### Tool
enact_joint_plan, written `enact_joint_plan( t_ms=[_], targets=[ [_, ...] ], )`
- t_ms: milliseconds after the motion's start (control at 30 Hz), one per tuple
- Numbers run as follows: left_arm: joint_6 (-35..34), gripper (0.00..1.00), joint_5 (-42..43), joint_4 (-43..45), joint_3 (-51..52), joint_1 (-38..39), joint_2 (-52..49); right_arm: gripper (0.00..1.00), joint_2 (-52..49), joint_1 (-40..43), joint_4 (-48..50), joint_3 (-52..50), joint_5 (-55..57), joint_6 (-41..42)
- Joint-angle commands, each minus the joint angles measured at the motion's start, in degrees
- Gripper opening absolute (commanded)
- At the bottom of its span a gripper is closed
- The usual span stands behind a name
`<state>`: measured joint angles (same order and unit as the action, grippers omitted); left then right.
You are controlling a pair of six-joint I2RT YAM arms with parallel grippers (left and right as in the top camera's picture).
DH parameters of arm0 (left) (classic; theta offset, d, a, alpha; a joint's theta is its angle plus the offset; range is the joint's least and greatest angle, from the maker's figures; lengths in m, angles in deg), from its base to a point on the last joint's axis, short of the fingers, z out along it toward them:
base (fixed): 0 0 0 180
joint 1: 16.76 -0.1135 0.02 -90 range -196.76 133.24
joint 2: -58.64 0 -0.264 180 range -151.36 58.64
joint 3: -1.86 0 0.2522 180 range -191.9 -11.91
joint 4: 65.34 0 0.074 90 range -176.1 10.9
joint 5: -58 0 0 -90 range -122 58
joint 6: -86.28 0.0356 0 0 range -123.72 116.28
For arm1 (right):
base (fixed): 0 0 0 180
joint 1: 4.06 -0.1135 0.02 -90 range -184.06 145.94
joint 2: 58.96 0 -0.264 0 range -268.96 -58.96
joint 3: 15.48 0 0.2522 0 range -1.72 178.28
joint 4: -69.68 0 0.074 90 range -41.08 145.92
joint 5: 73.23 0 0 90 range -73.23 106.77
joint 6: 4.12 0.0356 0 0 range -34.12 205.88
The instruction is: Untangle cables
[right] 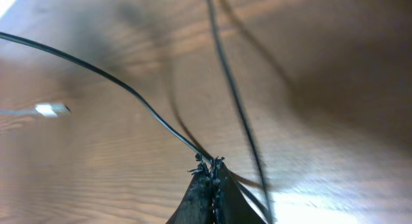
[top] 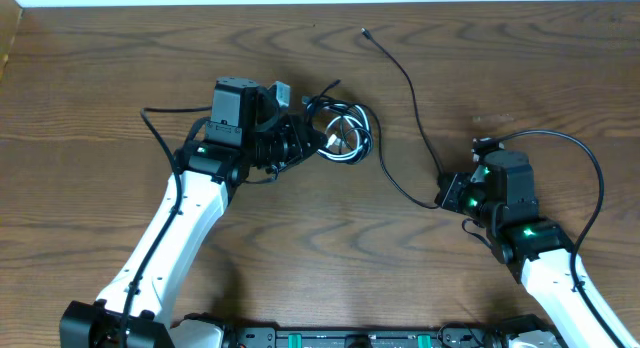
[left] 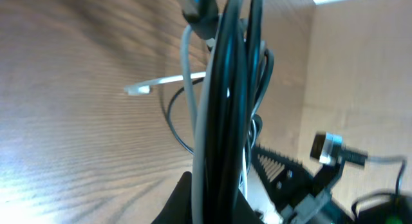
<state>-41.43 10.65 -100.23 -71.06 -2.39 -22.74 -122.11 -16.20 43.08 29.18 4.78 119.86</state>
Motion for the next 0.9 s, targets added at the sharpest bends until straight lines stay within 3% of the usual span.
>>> enact_joint_plan(
  t_ms=[0,167,300,400,500,767,867],
  targets=[
    [11.5,0.08,7.0,0.7,-0.3,0.8,-0.2,0.01,0.0,-0.2,3.1,0.4,-7.3,-1.8],
    [22.8,0.08,7.5,0.6,-0.3,2.5,-0.2,0.04,0.0,-0.2,12.6,0.4,-28.4,-7.0],
    [22.8,0.07,7.5,0.8,-0.3,3.1,-0.2,0.07,0.0,-0.2,17.0,0.4,-36.5,-4.6],
    [20.0,0.08,7.2,0.8,-0.3,3.1,-0.2,0.08,0.0,-0.2,17.4,0.4,-36.6,2.1],
    [11.8,0.08,6.7,0.9,-0.3,3.1,-0.2,0.1,0.0,-0.3,17.6,0.4,-36.6,4.0],
    [-19.8,0.08,3.8,0.9,-0.3,3.1,-0.2,0.11,0.0,-0.3,15.1,0.4,-32.3,3.3],
    [-23.9,0.08,3.8,0.9,-0.3,3.1,-0.2,0.13,0.0,-0.3,14.6,0.4,-32.1,3.3]
  ],
)
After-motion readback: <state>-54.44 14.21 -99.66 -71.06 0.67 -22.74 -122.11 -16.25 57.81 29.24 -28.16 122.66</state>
